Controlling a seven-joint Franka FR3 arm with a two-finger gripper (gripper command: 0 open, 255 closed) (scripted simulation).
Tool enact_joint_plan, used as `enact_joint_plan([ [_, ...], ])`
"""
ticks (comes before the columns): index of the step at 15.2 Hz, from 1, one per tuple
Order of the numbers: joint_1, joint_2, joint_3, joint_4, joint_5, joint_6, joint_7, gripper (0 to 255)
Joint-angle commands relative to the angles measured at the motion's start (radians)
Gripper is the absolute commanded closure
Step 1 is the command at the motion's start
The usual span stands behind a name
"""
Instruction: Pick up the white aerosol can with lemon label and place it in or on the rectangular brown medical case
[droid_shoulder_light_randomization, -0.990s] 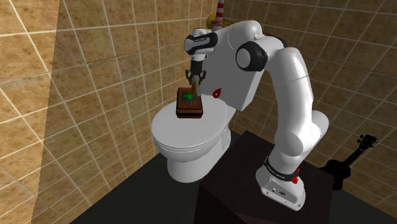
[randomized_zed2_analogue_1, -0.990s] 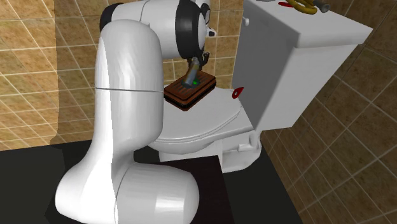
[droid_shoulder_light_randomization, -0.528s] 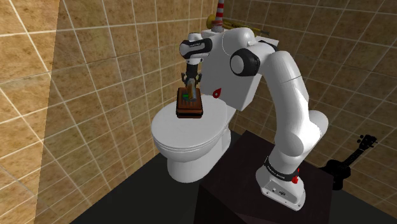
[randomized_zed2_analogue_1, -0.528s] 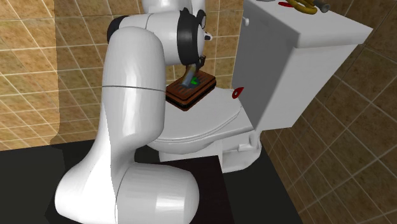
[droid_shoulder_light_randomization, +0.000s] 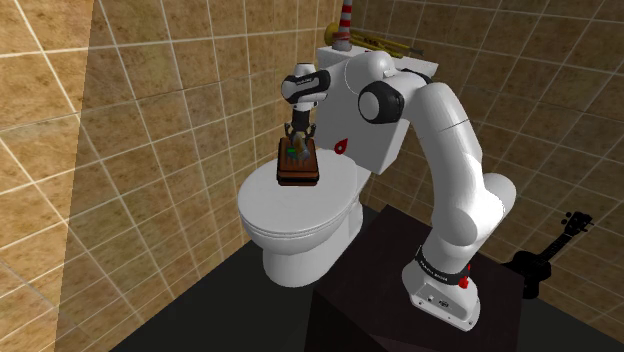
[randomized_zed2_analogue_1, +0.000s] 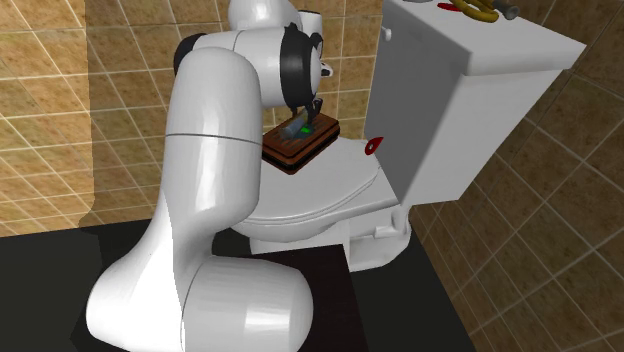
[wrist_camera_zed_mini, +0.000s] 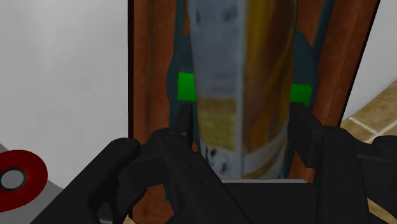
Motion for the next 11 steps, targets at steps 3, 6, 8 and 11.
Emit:
enact_joint_plan([
  [3, 0.000, 0.004, 0.000, -0.005, 0.001, 0.009, -0.001, 255],
  [6, 0.000, 0.004, 0.000, -0.005, 0.001, 0.009, -0.001, 255],
  [8, 0.000, 0.004, 0.000, -0.005, 0.001, 0.009, -0.001, 255],
  [11, -0.001, 0.008, 0.000, 0.002, 0.001, 0.005, -0.001, 0],
])
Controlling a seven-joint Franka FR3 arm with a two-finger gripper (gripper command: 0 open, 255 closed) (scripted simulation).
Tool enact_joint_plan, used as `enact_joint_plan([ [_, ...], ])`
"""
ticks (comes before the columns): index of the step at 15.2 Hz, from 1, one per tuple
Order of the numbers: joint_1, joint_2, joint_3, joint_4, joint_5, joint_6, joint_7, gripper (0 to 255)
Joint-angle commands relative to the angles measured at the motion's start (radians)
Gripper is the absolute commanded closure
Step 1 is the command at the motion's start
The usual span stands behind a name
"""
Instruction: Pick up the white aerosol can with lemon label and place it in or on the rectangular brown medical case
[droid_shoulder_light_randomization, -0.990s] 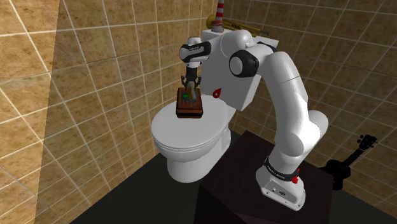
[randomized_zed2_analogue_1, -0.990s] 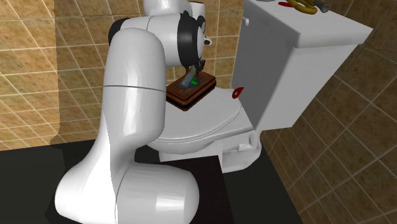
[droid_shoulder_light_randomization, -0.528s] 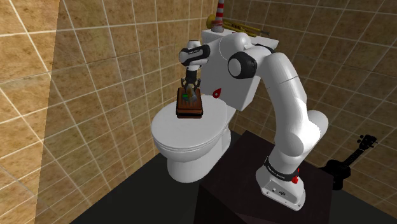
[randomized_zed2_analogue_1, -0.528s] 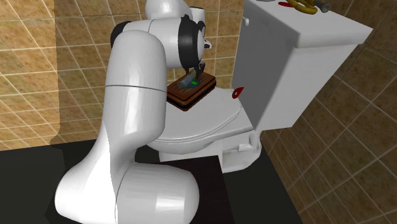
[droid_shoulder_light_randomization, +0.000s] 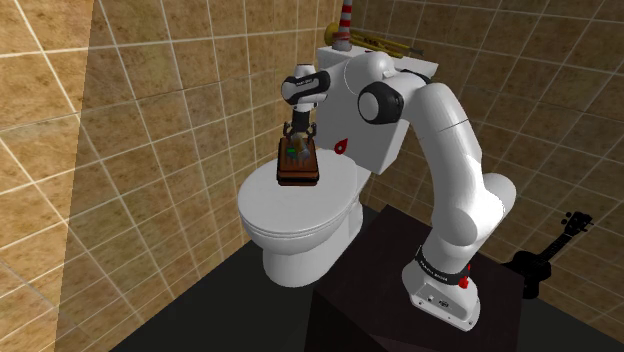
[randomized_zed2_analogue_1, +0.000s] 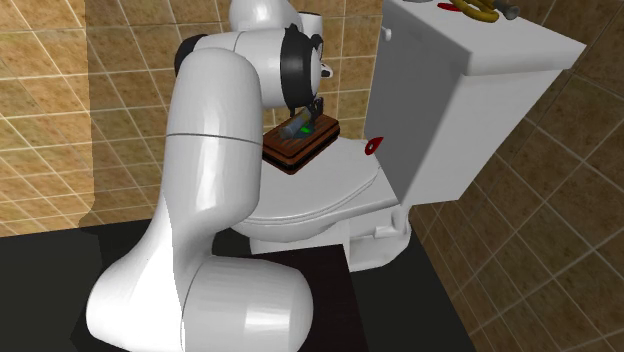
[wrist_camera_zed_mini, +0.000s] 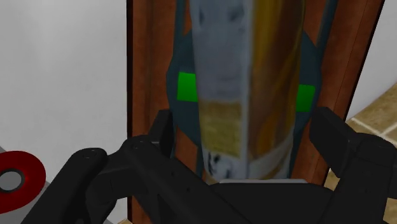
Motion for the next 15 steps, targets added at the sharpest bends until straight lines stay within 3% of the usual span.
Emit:
enact_joint_plan([
  [1, 0.000, 0.001, 0.000, 0.000, 0.000, 0.000, 0.000, 0],
  [3, 0.001, -0.002, 0.000, -0.005, 0.000, 0.003, 0.000, 0],
  [7, -0.006, -0.030, -0.004, 0.075, -0.006, -0.105, 0.006, 0],
  [15, -0.006, -0.030, -0.004, 0.075, -0.006, -0.105, 0.006, 0],
])
